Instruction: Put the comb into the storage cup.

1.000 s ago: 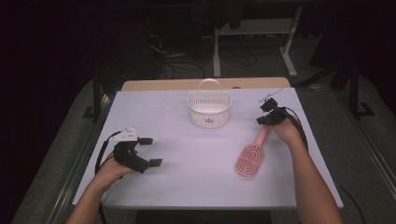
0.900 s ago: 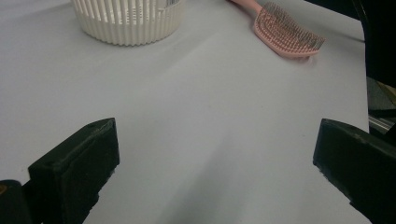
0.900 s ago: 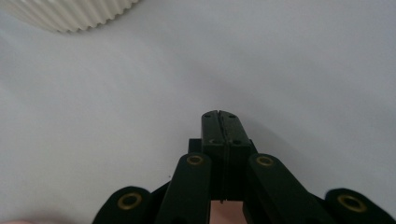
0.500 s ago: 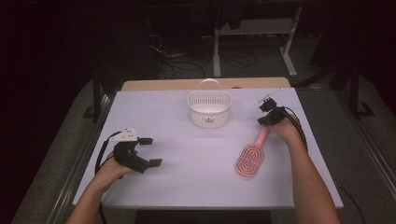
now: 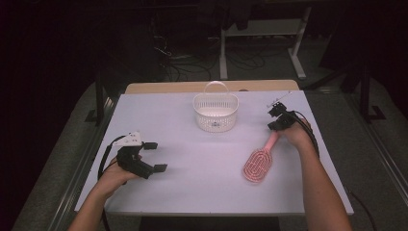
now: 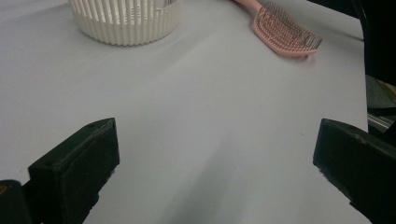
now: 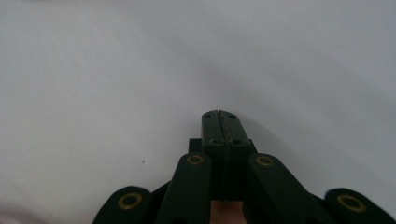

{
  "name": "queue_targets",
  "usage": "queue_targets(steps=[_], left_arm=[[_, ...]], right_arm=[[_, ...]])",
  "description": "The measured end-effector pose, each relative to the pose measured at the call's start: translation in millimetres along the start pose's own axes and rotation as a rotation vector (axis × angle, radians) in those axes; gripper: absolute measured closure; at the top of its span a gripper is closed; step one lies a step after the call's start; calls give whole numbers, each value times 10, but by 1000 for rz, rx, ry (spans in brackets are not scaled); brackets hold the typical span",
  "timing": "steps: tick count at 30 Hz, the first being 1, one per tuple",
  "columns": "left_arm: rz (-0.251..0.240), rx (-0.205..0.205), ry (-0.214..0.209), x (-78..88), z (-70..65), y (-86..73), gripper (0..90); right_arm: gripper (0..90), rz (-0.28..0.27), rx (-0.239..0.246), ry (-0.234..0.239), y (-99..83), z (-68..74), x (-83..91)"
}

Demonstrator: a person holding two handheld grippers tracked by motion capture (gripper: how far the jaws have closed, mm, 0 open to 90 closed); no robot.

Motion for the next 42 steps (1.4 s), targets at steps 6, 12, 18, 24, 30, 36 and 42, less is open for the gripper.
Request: queue_targets(steps=[6, 12, 18, 24, 30, 36, 42], left_arm=[[0, 0, -1, -4, -2, 2, 5], [1, -4, -1, -8, -2, 6, 5], [2, -7, -1, -7, -4, 8, 5], [5, -10, -4, -14, -11, 8, 5], [5, -9, -3, -15, -13, 8, 5], [8, -14, -5, -18, -19, 11, 5], [7, -10, -8, -23, -28, 14, 5]], right_arm=[[887, 15, 26, -8, -52, 0, 40], [888, 10, 28, 3, -127, 3, 87], [888, 17, 28, -3, -211, -9, 146], [888, 6, 18, 1, -318, -33, 213], [888, -1, 9, 5, -437, -41, 276], [888, -11, -1, 15, -554, -41, 341], [889, -16, 0, 31, -645, -1, 406]])
Point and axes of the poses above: each handheld gripper's, and its own axes: x roughly backward along the jaws, y roughly out of its top, z roughly to its left, the point moved 4 cm from there along -x, roughly forward along the jaws, and after that the axes turned 1 degree about -z, right-handed, at the moved point
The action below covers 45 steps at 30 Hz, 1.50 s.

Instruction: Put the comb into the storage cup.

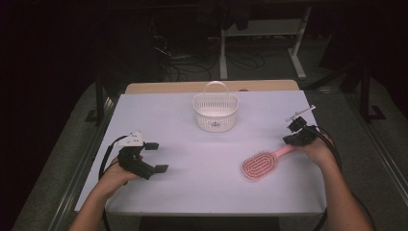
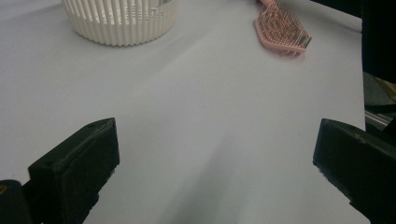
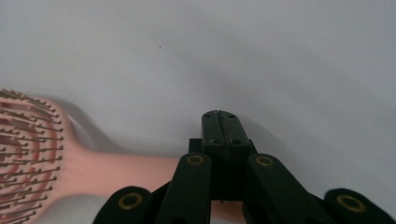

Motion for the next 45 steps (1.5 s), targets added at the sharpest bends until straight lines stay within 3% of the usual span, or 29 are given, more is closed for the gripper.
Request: queue_targets(steps=[19, 29, 45], left_arm=[[-2, -1, -5, -8, -11, 6, 5], [1, -3, -6, -20, -22, 7, 5], [5, -6, -8, -25, -33, 7, 5]], right_arm=[[889, 46, 37, 22, -244, 162, 110], [889, 7, 36, 42, -407, 293, 207], [889, -8, 59, 67, -629, 488, 328]])
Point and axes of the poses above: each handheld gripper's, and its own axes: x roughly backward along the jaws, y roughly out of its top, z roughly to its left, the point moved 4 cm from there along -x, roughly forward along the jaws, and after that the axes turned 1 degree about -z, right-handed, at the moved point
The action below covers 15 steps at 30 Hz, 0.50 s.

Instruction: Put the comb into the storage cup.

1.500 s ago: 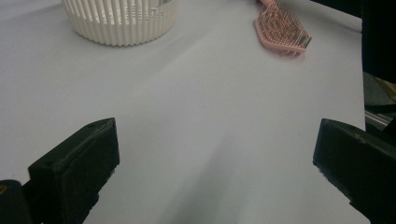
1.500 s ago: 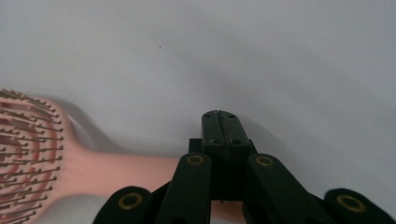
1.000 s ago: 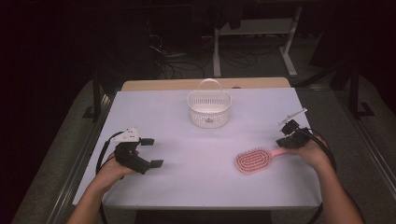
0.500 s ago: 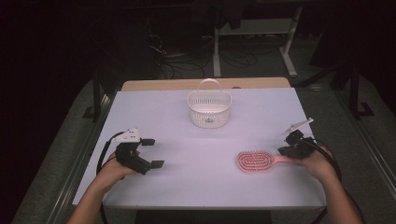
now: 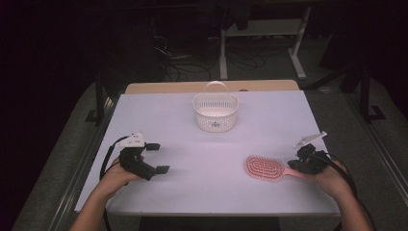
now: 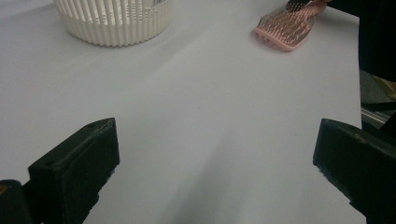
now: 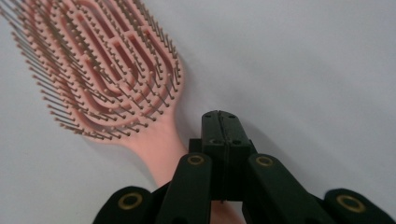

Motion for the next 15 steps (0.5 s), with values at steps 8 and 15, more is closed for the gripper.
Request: queue_targets(steps=[8, 15], left_arm=[[1, -4, -4, -1, -10, 0, 5], [5, -6, -6, -5, -21, 2, 5]], right_arm=[[889, -6, 6, 13, -96, 116, 36], [889, -12, 4, 21, -156, 188, 61]])
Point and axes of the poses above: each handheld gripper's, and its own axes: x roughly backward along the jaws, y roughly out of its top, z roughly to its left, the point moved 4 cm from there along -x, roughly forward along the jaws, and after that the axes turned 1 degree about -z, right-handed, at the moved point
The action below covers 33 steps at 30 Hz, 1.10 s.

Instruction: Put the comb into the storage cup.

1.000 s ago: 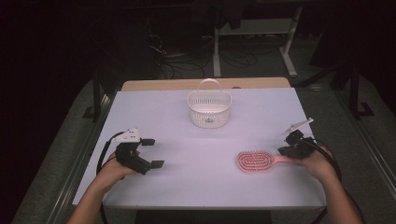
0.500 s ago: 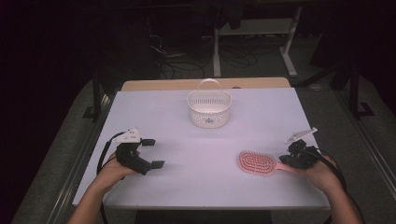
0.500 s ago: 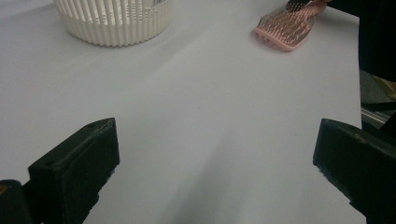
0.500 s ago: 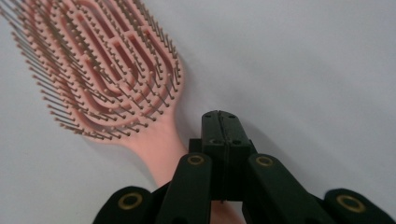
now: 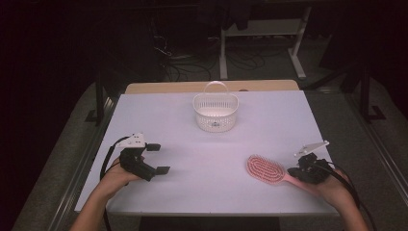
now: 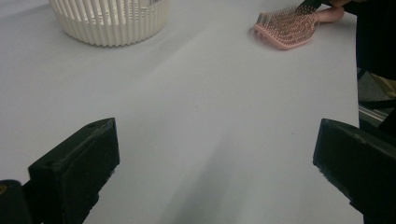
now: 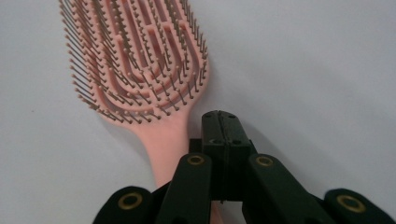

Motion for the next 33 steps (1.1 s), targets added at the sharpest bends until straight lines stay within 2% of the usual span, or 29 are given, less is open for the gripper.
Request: queue_targets(steps=[10, 14, 15, 18, 22, 24, 25, 28, 29, 30, 31, 33], left_arm=[[2, -1, -1, -5, -6, -1, 5], [1, -2, 0, 2, 0, -1, 5], [1, 1, 0, 3, 2, -1, 5], [0, 3, 0, 5, 1, -1, 5], [-4, 7, 1, 11, 5, 1, 5], [-4, 8, 1, 14, 5, 1, 5], [-5, 8, 1, 20, 5, 1, 5], [-6, 3, 8, 28, 8, 2, 5], [-6, 3, 8, 28, 8, 2, 5], [-6, 1, 9, 30, 11, 3, 5], [-10, 4, 10, 34, 13, 4, 5], [-10, 3, 10, 39, 16, 4, 5]], right_arm=[[889, -5, 11, 18, -36, 67, 27], [888, -34, 1, 12, -4, 62, 67], [885, -63, 0, 5, 45, 60, 117], [811, -120, -24, -5, 147, 55, 196], [739, -195, -42, 22, 301, 72, 276], [712, -208, -44, 31, 341, 88, 286], [662, -237, -37, 38, 426, 118, 297], [541, -276, -21, 51, 555, 173, 295], [541, -276, -21, 51, 555, 173, 295], [501, -296, -20, 60, 608, 196, 289], [412, -333, -16, 74, 686, 233, 272], [331, -358, -14, 83, 747, 264, 246]])
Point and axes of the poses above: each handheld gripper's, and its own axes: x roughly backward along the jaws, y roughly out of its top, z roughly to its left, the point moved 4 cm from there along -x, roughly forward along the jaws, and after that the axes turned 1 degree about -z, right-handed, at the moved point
